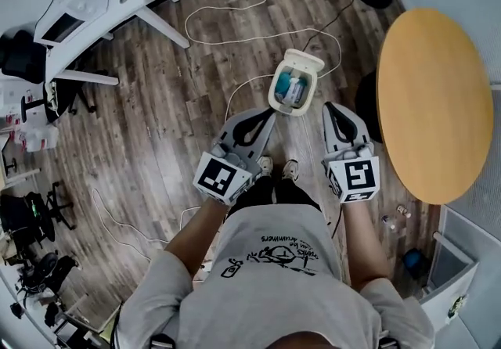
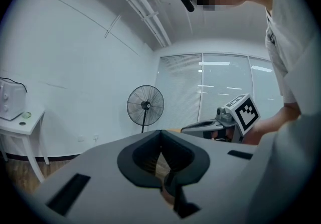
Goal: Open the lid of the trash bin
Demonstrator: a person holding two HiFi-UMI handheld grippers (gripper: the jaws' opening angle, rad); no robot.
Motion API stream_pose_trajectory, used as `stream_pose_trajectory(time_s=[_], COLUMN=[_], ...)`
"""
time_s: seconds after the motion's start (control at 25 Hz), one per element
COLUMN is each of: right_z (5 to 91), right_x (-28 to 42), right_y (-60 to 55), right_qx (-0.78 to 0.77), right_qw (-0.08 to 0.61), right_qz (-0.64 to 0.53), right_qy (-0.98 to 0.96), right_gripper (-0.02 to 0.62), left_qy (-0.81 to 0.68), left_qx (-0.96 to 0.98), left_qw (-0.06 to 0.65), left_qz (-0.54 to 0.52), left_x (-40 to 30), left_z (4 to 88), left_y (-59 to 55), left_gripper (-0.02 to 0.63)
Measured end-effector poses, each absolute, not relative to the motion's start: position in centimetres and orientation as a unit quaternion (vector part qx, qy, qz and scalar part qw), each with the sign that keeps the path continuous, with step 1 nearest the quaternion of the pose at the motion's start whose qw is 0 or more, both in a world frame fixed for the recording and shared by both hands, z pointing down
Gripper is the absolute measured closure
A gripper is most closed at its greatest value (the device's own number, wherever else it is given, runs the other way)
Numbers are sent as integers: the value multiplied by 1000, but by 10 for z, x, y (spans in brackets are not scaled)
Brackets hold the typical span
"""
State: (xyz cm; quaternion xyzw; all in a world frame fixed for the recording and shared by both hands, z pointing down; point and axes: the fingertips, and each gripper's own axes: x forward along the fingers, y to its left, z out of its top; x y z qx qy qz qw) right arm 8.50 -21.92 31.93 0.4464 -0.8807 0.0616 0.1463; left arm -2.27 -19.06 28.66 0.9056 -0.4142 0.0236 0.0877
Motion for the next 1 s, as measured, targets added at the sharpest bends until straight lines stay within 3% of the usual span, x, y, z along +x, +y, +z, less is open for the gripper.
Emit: stream_pose_trajectory(time_s=[1.0], right_z=[149], right_x=[93], right_y=[-139], right_qx=[434], right_qw=[69], right_qz=[-7], right_qy=[-898], right_gripper=[589], left_qy=[-419], left_qx=[907], left_qw=[34], left_qz=[-18], left_x=[-13], left_z=[147], left_y=[-126], left_gripper=[591])
